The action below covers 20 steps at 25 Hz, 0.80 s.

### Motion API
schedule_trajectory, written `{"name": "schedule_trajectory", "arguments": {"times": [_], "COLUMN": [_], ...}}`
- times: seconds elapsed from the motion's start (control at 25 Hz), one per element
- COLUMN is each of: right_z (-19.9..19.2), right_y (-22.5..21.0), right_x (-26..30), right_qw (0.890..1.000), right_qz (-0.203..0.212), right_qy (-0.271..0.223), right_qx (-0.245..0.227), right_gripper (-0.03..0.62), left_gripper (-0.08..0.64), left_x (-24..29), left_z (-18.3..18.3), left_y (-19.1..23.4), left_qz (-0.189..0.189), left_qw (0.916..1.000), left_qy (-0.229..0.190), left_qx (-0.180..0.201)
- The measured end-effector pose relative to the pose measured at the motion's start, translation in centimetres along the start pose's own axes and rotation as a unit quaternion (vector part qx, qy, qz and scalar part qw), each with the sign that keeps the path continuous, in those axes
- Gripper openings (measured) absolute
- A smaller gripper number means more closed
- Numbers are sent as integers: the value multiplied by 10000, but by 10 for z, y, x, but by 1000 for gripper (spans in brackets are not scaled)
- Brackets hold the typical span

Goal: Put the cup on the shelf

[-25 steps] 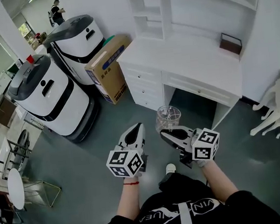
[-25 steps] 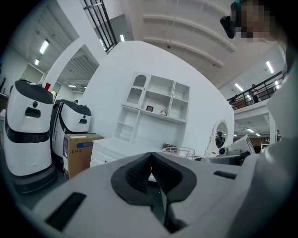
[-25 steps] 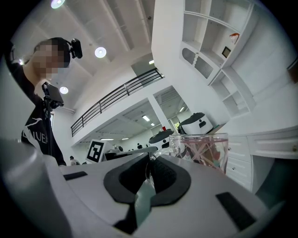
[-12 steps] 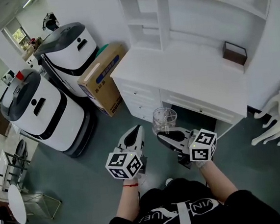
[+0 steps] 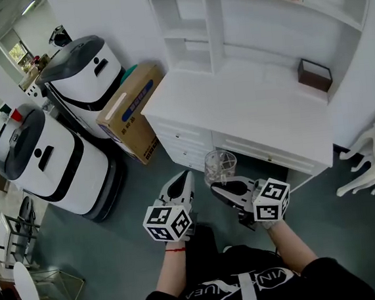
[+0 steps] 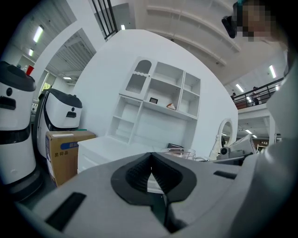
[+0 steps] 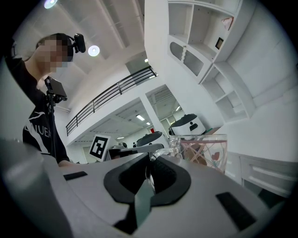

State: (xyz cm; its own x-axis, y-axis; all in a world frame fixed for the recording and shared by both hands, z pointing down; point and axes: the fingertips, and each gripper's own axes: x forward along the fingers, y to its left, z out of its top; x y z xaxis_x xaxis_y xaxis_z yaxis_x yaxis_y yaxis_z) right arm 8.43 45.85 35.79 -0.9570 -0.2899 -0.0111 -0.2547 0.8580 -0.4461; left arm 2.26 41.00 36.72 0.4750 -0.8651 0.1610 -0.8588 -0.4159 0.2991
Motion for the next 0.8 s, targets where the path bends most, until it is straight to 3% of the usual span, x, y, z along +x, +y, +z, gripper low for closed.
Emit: {"name": "schedule_trajectory", "arguments": {"times": [0.28,0.8], "right_z": [20,70], "right_y": [-55,-162], "right_x": [44,167], "right_qw": [9995,9943], "right_qz": [-307,-963], "right_qy": [-56,-465], "right_qx": [-72,52], "right_gripper": [9,9], "left_gripper": [6,6], "left_x": [63,160], "left_z": [17,72], "left_y": [42,169], "left_qz": [-465,-1187], "left_qw": [9987,9918], "left_qy": [180,458], "left_qx": [57,105]}}
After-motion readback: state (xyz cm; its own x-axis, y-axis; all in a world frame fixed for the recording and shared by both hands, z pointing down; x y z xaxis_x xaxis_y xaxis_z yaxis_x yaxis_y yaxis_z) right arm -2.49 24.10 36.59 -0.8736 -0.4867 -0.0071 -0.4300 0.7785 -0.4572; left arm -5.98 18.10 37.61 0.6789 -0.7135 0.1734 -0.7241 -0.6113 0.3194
